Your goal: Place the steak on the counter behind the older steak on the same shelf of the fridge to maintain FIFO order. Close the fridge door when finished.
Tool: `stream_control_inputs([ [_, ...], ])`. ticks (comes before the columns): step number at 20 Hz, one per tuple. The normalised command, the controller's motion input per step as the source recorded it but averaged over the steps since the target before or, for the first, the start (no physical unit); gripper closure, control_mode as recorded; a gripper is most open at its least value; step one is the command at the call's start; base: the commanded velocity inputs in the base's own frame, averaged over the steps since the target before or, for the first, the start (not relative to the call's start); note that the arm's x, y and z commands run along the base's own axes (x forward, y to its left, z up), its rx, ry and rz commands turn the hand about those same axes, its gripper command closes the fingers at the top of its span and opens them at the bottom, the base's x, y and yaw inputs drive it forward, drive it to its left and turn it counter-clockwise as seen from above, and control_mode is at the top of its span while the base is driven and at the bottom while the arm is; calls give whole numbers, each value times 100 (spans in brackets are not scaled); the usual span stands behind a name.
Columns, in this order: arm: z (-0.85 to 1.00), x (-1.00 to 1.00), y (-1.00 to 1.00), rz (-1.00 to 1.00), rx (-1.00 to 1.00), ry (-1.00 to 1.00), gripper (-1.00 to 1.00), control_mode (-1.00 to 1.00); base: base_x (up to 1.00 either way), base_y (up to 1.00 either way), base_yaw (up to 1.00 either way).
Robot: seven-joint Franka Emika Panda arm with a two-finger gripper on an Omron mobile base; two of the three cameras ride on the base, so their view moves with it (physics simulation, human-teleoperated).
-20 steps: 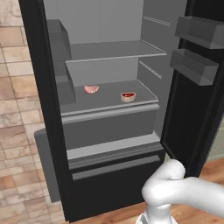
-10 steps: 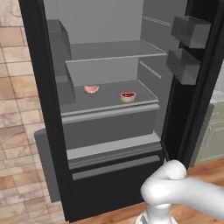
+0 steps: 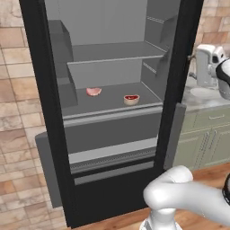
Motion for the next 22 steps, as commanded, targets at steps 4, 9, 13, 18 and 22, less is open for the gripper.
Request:
stream_control_inputs([
  [4, 0, 66, 78, -10, -4, 0, -100, -100, 0, 0, 0],
  [9, 0, 78, 45, -15, -2, 0, -100, -100, 0, 0, 0],
  [13, 0, 77, 13, -19, -1, 0, -100, -100, 0, 0, 0],
  [18, 3, 70, 1, -17, 0, 1, -100, -100, 0, 0, 0],
  [22, 12, 57, 0, -17, 0, 9, -100, -100, 0, 0, 0],
])
